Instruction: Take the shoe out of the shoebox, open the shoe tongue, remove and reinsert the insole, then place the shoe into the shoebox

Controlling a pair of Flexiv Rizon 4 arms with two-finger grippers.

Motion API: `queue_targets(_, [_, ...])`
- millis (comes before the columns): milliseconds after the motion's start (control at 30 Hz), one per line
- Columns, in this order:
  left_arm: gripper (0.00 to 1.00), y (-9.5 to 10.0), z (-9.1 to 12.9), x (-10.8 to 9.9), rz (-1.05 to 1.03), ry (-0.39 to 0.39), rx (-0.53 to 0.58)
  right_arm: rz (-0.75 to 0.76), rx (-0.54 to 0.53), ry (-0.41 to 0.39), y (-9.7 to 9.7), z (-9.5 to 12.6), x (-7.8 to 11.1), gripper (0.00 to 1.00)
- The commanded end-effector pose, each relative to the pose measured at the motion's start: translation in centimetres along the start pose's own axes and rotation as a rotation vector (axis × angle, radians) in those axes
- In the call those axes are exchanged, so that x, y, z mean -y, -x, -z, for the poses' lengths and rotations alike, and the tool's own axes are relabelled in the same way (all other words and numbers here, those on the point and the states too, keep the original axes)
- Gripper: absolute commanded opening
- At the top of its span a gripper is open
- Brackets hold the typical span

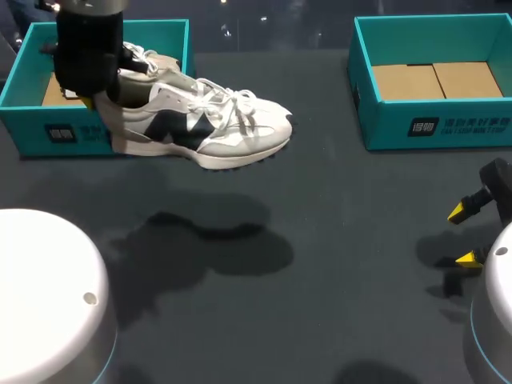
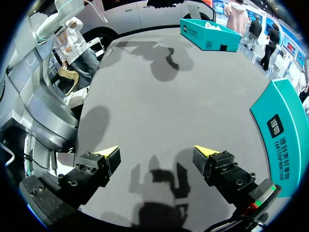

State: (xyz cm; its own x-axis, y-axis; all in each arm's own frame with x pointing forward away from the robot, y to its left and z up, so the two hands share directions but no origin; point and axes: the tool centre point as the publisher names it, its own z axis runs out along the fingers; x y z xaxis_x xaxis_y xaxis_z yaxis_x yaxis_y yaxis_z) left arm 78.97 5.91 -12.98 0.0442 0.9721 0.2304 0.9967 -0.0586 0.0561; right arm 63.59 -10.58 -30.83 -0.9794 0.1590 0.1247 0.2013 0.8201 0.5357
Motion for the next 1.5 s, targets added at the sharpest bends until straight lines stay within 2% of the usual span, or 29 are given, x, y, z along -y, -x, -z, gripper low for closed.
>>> queue_targets(33, [0.00,-0.1,0.1,0.1,0.000,0.005,0.002,0.001,0.003,-0.001,-0.2,0.0,0.0,1.00])
queue_targets(333, [0.00,-0.1,0.1,0.1,0.000,0.005,0.002,0.001,0.003,-0.001,-0.2,0.0,0.0,1.00])
queue_targets(433, [0.00,0.8,-0.9,0.0,0.031,-0.017,0.026,0.001,0.003,-0.001,-0.2,0.0,0.0,1.00])
queue_targets(500, [0.00,2.2,-1.8,0.2,0.056,0.003,0.002,0.001,0.003,-0.001,-0.2,0.0,0.0,1.00])
queue_targets(833, [0.00,10.0,-5.3,0.5,0.015,-0.013,-0.007,0.001,0.003,-0.001,-0.2,0.0,0.0,1.00])
queue_targets(1033, [0.00,14.4,-8.1,1.9,-0.013,-0.069,-0.032,0.001,0.003,-0.001,-0.2,0.0,0.0,1.00])
queue_targets(1467, [0.00,14.4,-8.1,1.9,-0.013,-0.069,-0.032,0.001,0.003,-0.001,-0.2,0.0,0.0,1.00])
queue_targets(1500, [0.00,14.9,-8.7,2.6,-0.010,-0.061,-0.045,0.001,0.003,-0.001,-0.2,0.0,0.0,1.00])
